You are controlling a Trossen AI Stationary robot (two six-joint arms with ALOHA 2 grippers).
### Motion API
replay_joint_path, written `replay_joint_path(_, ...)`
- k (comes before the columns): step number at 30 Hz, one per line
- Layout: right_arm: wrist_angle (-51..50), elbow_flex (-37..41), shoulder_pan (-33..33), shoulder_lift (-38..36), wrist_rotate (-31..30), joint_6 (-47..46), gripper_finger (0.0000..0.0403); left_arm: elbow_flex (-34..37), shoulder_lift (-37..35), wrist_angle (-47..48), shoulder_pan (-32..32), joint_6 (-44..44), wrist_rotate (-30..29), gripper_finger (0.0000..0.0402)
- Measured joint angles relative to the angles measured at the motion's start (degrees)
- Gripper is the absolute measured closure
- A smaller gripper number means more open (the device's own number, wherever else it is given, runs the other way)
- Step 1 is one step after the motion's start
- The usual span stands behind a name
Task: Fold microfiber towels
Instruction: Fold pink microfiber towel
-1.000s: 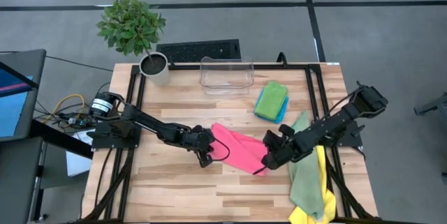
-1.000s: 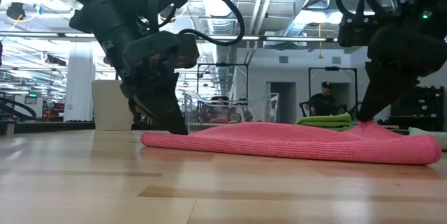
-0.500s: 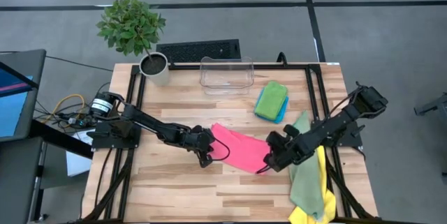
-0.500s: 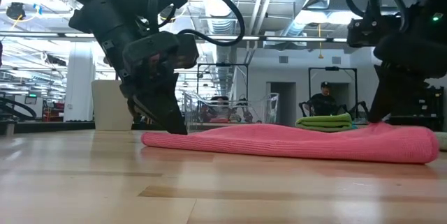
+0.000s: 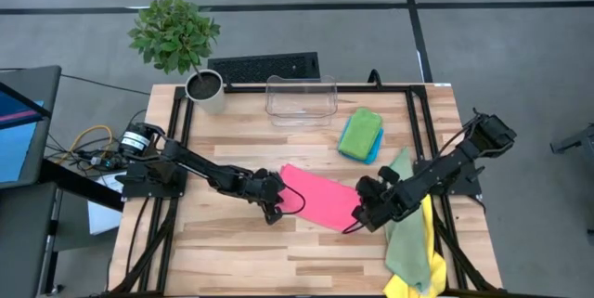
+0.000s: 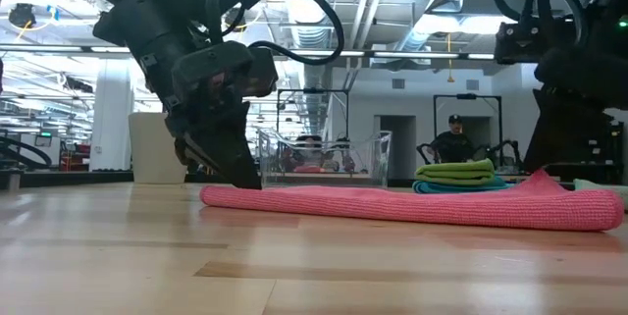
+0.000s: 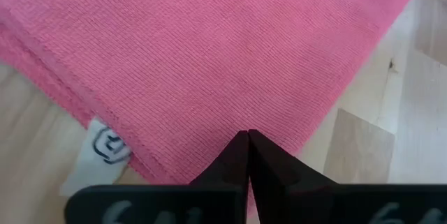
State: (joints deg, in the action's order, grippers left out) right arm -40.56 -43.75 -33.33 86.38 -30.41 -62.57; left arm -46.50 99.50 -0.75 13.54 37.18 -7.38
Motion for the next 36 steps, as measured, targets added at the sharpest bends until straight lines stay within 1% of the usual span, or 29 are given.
replay_joint_path(3,-1.8,0.0,-2.0,-2.3,-3.9,-2.4,0.0265,0.0,0.0,0.1,0.6,0.1,-0.2,0.0401)
replay_joint_path(6,0.4,0.0,-4.8,-5.1,-10.7,-5.2,0.0236,0.0,0.0,0.7,1.1,0.4,-0.8,0.0401)
replay_joint_path(9,11.1,0.0,-8.2,-4.8,-17.0,-2.7,0.022,0.0,0.0,1.8,1.6,1.2,-2.6,0.0401)
replay_joint_path(11,20.1,-0.1,-9.6,-1.9,-18.8,1.2,0.0218,0.0,0.0,1.9,1.9,1.6,-3.7,0.0401)
replay_joint_path(14,30.1,0.0,-10.4,4.5,-19.3,6.9,0.0225,0.0,0.0,1.9,2.3,1.7,-4.6,0.0401)
replay_joint_path(17,37.0,0.0,-10.6,11.5,-19.2,7.8,0.0234,0.0,0.0,2.1,2.7,2.2,-4.9,0.0401)
replay_joint_path(19,41.0,0.0,-10.6,16.0,-18.4,6.6,0.0239,0.0,0.0,2.9,3.3,3.0,-5.5,0.0401)
replay_joint_path(23,43.8,0.0,-11.3,22.2,-16.3,2.4,0.0245,0.0,0.0,5.2,5.1,5.1,-7.6,0.0401)
replay_joint_path(24,43.8,0.0,-11.5,23.0,-16.8,1.4,0.0246,0.0,0.0,5.8,5.5,5.8,-7.9,0.0401)
replay_joint_path(27,44.2,-0.1,-12.1,23.2,-17.1,0.9,0.0248,0.0,-0.1,6.6,6.8,8.6,-9.2,0.0401)
replay_joint_path(29,43.7,0.0,-12.3,21.8,-16.1,2.2,0.0247,0.0,-0.1,4.8,7.5,10.9,-9.3,0.0401)
replay_joint_path(32,43.5,0.0,-12.4,17.3,-15.9,5.6,0.0243,-0.1,-0.6,-0.5,8.2,10.6,-9.0,0.0402)
replay_joint_path(36,41.7,0.0,-12.3,10.5,-16.1,10.0,0.0239,-0.1,-0.2,-0.6,8.3,11.1,-9.3,0.0401)
